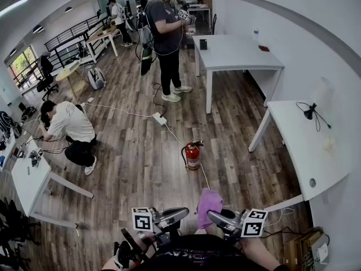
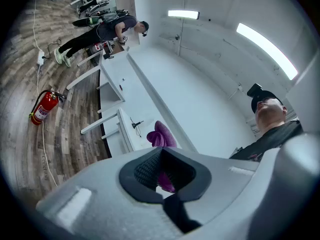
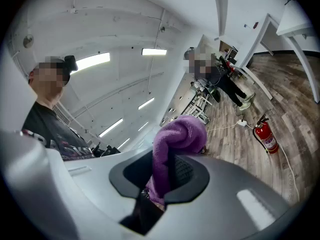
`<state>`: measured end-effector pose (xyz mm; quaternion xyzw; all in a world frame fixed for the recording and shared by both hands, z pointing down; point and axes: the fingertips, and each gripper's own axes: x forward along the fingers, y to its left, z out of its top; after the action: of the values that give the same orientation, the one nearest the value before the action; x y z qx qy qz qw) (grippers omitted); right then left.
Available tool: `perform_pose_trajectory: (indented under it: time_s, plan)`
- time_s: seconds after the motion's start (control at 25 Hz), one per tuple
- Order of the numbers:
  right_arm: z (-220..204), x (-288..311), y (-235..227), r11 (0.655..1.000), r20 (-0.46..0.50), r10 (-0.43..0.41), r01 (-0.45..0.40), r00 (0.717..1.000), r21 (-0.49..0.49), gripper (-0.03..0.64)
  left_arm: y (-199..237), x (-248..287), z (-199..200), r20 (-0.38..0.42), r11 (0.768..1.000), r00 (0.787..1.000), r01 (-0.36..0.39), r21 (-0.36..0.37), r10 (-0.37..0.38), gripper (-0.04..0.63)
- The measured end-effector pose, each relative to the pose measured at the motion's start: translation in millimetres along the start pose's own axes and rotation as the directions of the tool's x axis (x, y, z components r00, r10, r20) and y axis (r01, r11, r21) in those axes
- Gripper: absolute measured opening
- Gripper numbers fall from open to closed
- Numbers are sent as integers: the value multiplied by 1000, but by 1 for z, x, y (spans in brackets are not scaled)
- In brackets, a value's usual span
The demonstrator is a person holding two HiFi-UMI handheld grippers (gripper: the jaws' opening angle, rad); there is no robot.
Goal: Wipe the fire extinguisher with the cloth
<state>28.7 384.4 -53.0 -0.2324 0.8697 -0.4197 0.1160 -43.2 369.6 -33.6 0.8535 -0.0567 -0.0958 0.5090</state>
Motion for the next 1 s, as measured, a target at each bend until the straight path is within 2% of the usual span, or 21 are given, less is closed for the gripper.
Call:
perform_pose_trajectory:
  time_s: [1.0]
  plan:
    - [3,2,9,1000,11,18,-17,1000,-16,67,-5,-10,2,28,1000,1000,-14,13,13,-3]
